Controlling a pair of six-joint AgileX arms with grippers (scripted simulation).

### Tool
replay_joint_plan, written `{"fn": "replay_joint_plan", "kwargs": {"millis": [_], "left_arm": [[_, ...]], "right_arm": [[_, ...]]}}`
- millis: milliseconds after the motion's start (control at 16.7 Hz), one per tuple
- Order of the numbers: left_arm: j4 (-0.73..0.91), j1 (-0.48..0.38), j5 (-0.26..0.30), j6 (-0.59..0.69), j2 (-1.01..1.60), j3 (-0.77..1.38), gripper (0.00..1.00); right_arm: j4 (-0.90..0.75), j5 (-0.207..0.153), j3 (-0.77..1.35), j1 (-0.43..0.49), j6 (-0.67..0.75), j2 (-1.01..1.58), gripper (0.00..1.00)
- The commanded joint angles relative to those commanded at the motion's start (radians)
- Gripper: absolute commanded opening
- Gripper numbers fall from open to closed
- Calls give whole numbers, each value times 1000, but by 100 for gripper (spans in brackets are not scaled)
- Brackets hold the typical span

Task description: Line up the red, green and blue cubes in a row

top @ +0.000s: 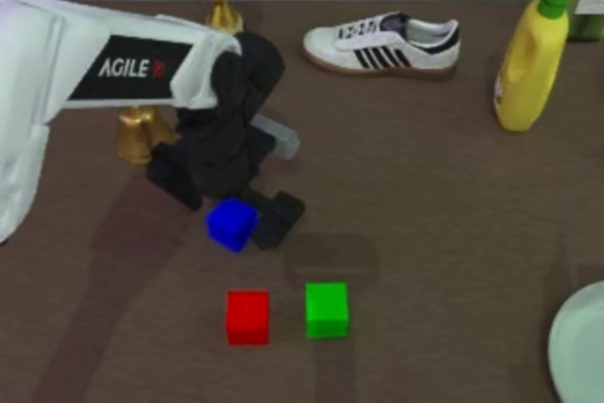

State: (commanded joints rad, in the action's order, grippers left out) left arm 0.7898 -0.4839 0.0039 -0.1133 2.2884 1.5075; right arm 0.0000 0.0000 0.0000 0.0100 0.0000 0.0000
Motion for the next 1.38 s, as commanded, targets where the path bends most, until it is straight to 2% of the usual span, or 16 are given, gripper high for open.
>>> {"fn": "replay_joint_plan", "kwargs": {"millis": [120, 900, 1380], "left_arm": [[0, 0, 0, 0, 0, 0, 100], [0, 0, 0, 0, 0, 0, 2], [0, 0, 0, 0, 0, 0, 0]], "right_arm": [[0, 0, 0, 0, 0, 0, 100], [0, 0, 0, 0, 0, 0, 100], [0, 0, 0, 0, 0, 0, 100]]}}
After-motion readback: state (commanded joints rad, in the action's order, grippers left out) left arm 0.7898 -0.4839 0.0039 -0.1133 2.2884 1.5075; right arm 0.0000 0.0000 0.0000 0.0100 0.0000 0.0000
